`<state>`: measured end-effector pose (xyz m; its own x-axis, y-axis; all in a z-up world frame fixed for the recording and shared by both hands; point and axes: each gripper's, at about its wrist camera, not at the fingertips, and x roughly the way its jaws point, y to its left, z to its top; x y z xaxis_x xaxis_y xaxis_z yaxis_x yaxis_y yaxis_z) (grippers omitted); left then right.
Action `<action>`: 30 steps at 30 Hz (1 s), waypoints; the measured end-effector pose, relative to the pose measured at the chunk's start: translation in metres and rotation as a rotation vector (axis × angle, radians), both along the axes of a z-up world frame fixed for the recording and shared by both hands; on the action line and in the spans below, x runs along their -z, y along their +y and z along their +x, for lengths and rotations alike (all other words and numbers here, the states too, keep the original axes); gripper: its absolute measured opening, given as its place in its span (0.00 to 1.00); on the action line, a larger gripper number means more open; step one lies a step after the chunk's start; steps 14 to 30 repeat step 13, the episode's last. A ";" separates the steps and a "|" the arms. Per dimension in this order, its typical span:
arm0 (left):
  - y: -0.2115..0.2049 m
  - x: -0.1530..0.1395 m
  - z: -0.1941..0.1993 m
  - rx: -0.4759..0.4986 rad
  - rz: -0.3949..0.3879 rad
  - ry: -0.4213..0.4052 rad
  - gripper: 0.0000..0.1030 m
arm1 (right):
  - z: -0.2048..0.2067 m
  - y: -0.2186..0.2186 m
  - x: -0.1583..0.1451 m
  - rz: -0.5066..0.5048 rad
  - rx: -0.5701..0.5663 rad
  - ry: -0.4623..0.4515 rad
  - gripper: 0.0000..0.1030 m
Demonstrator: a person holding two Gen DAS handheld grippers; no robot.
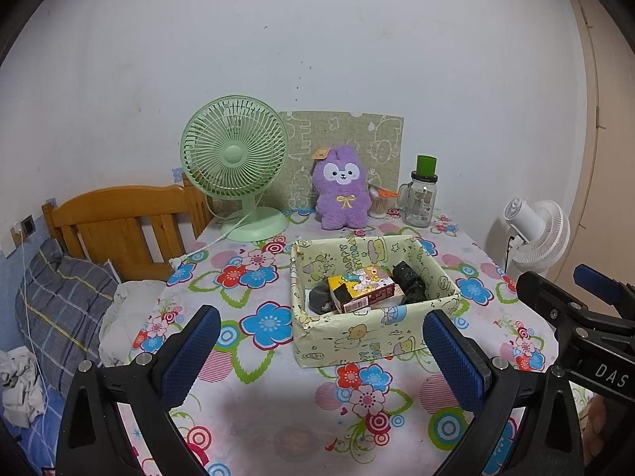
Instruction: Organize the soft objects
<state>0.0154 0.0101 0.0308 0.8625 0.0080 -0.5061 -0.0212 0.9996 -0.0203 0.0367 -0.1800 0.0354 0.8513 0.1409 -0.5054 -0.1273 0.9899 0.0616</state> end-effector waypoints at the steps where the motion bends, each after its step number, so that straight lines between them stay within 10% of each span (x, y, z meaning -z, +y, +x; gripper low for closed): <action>1: -0.001 0.001 0.000 0.002 -0.002 0.000 1.00 | 0.000 0.000 0.000 -0.001 0.001 0.000 0.98; 30: -0.002 0.002 -0.001 0.001 -0.001 -0.002 1.00 | 0.000 0.000 0.000 -0.001 0.002 0.000 0.98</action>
